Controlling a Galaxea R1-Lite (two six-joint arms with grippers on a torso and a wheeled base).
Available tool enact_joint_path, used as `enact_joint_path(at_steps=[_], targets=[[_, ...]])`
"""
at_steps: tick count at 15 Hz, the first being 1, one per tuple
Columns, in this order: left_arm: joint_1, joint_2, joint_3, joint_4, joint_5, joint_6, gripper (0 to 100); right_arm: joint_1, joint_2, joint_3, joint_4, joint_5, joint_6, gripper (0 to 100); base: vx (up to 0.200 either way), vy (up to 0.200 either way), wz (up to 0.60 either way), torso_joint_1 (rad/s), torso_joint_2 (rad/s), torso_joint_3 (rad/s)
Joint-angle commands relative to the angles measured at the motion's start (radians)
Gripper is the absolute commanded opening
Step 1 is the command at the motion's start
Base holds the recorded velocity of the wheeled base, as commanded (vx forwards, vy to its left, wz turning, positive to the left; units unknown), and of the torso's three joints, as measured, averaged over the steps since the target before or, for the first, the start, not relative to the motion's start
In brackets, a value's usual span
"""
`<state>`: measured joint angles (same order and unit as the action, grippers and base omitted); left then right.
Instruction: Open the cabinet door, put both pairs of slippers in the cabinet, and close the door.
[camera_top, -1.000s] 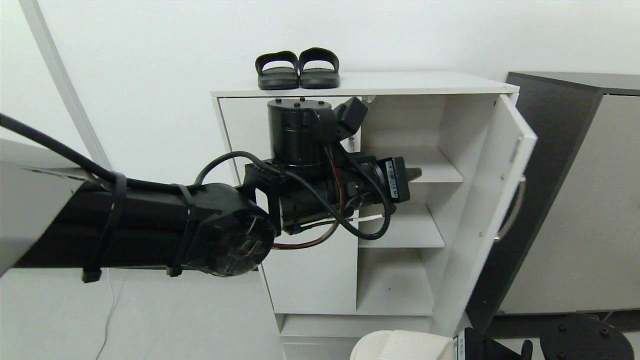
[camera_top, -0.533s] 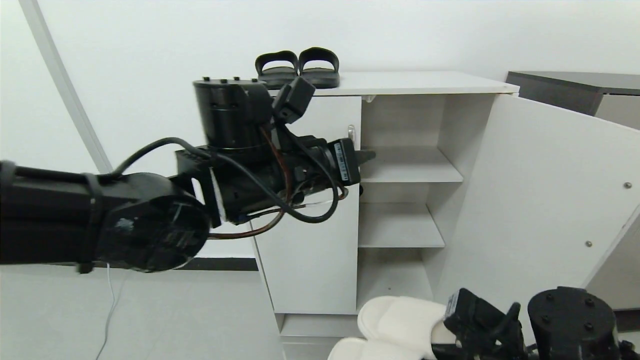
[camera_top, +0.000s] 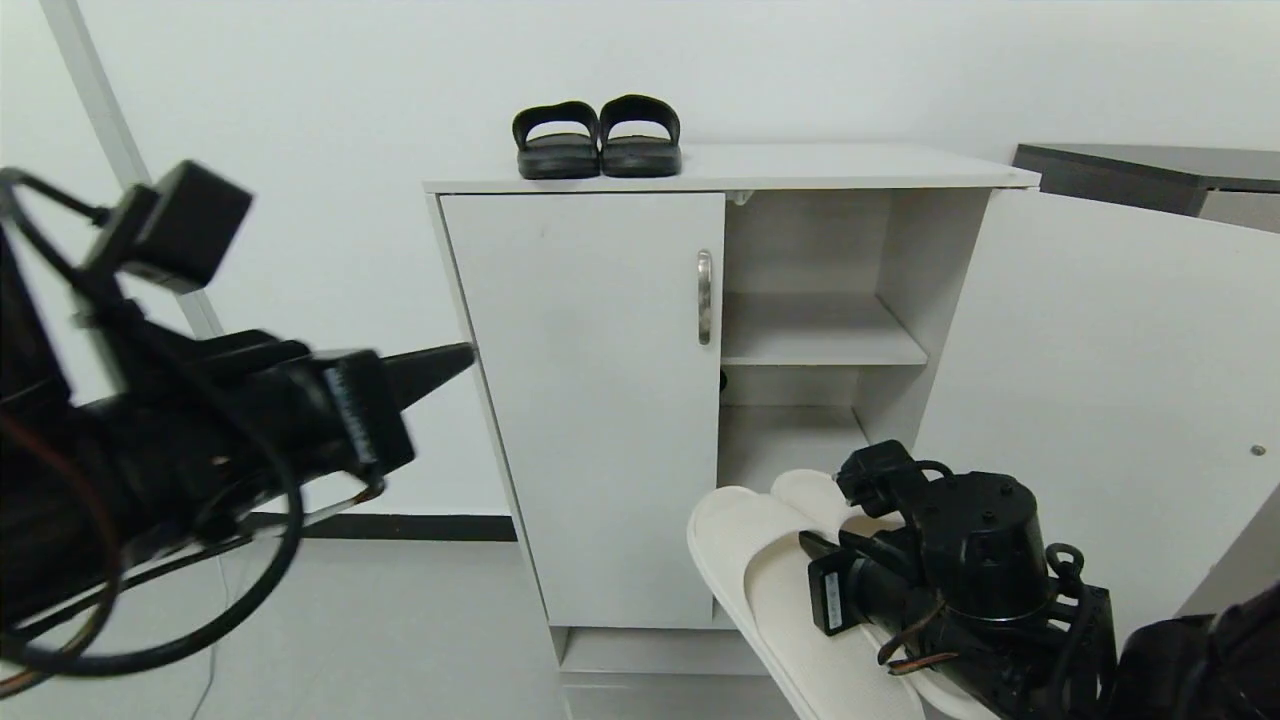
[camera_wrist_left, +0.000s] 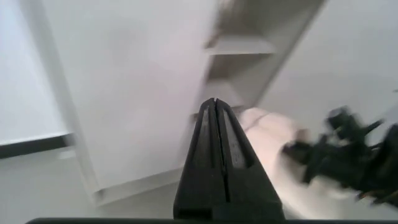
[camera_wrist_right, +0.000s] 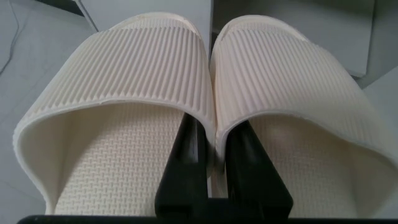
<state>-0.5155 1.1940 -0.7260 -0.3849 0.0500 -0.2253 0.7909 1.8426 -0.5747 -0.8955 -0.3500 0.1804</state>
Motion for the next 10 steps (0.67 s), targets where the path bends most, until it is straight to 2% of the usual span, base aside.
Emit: enact_joint_path(at_steps=[1, 2, 3, 4, 6, 8, 10], targets=[[0.147, -0.355, 0.235, 0.067, 0.091, 0.077, 0, -0.001, 0.035, -0.014, 0.0, -0.006, -0.001, 0, 0.0, 0.0, 0.0, 0.0, 0.0, 0.0], [0.177, -0.433, 0.28, 0.098, 0.145, 0.077, 0, 0.001, 0.035, -0.014, 0.0, -0.006, -0.002, 0, 0.0, 0.0, 0.0, 0.0, 0.0, 0.0], [0.226, -0.496, 0.316, 0.138, 0.174, 0.077, 0, 0.001, 0.035, -0.014, 0.0, -0.007, -0.004, 0, 0.0, 0.0, 0.0, 0.0, 0.0, 0.0], [0.272, -0.57, 0.355, 0.175, 0.183, 0.078, 0, 0.001, 0.034, -0.013, 0.0, -0.007, -0.004, 0, 0.0, 0.0, 0.0, 0.0, 0.0, 0.0], [0.362, -0.679, 0.428, 0.244, 0.205, 0.119, 0, 0.002, 0.034, -0.011, 0.0, -0.007, -0.004, 0, 0.0, 0.0, 0.0, 0.0, 0.0, 0.0], [0.459, -0.765, 0.502, 0.253, 0.222, 0.123, 0, 0.005, 0.034, -0.01, 0.0, -0.007, -0.004, 0, 0.0, 0.0, 0.0, 0.0, 0.0, 0.0], [0.532, -0.877, 0.537, 0.262, 0.226, 0.124, 0, 0.007, 0.032, -0.01, 0.0, -0.007, -0.004, 0, 0.0, 0.0, 0.0, 0.0, 0.0, 0.0]])
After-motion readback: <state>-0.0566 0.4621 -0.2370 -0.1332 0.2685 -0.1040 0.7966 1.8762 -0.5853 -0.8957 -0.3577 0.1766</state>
